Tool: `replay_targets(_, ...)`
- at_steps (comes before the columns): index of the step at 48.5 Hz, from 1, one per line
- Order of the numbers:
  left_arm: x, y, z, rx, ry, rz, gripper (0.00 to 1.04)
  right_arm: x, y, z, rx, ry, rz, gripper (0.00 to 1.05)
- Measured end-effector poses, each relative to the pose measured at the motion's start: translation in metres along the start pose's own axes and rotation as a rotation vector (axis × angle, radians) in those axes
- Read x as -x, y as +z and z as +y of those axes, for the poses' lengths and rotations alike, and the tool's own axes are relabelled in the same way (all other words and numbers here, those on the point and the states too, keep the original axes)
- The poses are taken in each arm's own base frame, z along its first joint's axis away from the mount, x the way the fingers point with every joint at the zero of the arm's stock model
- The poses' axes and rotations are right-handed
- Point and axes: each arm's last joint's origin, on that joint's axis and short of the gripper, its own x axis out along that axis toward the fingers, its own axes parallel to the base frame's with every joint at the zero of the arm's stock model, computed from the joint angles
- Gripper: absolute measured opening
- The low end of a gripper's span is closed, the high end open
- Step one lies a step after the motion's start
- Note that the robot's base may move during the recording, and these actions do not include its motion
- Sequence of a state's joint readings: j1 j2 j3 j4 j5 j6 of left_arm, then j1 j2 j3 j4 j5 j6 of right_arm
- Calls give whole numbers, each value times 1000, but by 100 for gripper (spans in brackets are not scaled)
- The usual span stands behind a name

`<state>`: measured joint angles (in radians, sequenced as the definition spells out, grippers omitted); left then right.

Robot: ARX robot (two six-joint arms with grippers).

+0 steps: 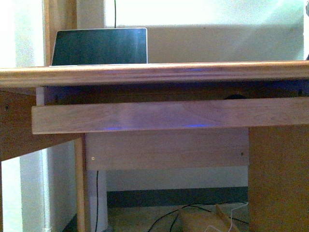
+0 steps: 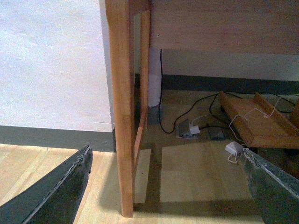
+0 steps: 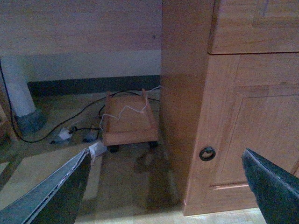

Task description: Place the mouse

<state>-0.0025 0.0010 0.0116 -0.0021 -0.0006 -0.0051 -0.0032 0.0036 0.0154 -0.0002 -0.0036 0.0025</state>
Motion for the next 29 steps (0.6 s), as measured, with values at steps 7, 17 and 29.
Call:
replay_targets(7, 0, 0, 0, 0, 0, 0, 97, 0, 0, 0, 0, 0, 0, 97)
replay_targets(17, 0, 0, 0, 0, 0, 0, 97, 0, 0, 0, 0, -1, 0, 97)
replay_targets(29, 0, 0, 0, 0, 0, 0, 97, 0, 0, 0, 0, 0, 0, 97)
